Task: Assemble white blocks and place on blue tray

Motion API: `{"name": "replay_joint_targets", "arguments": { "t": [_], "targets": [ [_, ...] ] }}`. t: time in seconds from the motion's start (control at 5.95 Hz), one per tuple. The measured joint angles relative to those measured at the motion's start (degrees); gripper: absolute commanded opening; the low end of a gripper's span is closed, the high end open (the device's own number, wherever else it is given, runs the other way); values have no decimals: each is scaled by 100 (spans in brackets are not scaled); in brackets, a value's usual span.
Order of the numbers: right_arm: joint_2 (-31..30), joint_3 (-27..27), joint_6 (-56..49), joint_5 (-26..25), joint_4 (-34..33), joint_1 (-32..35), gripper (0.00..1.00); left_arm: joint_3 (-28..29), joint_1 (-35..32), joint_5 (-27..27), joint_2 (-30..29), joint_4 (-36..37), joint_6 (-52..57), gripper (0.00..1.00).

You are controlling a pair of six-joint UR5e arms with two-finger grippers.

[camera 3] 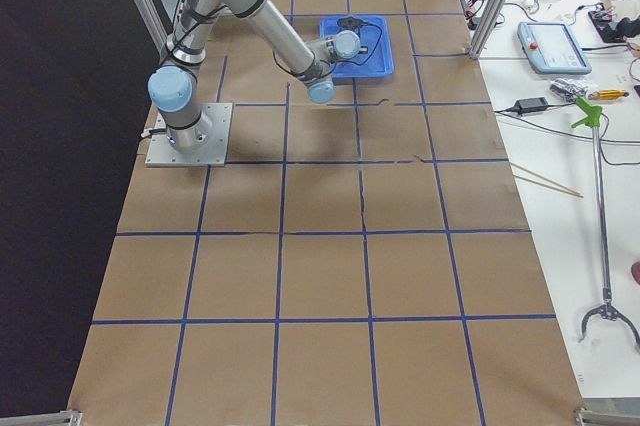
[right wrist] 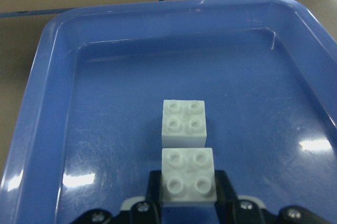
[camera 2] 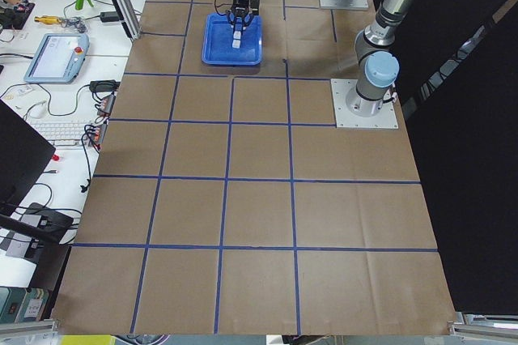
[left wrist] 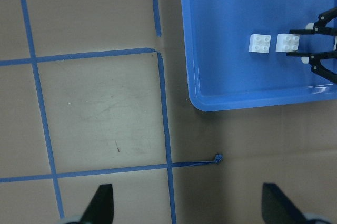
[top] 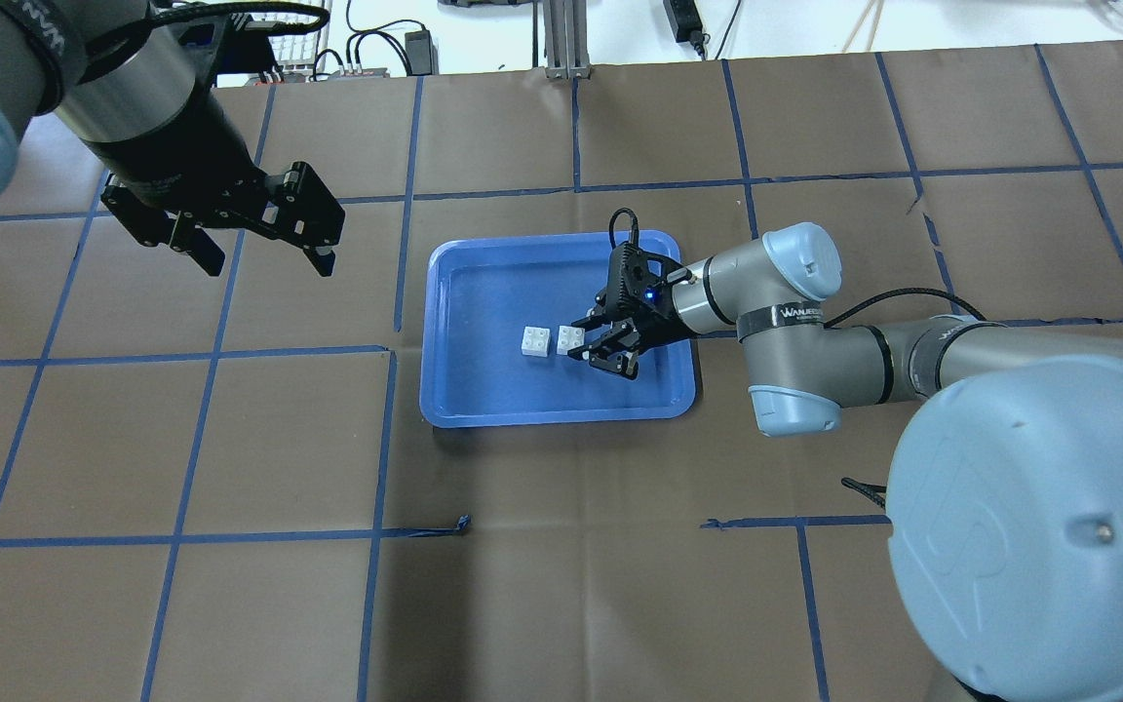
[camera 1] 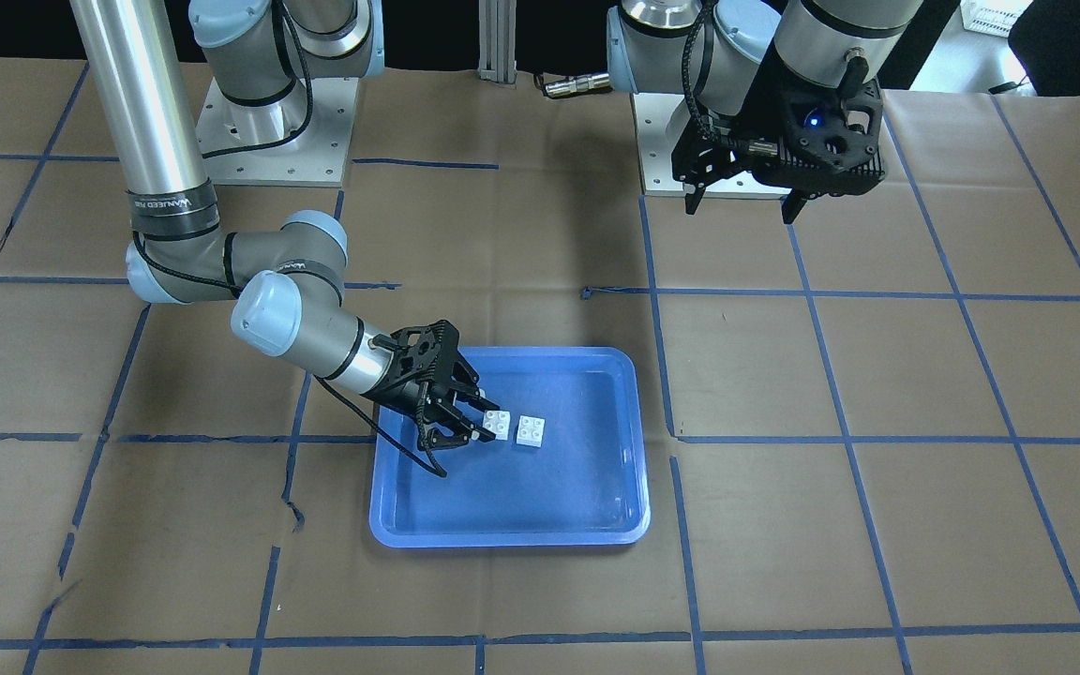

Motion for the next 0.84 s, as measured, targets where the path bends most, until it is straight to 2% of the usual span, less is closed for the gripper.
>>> {"name": "replay_joint_targets", "arguments": {
  "t": [0.84],
  "targets": [
    [55, -103, 120, -50, -3, 73, 29, 82, -9, 33, -90, 239, 40, 100]
  ]
}}
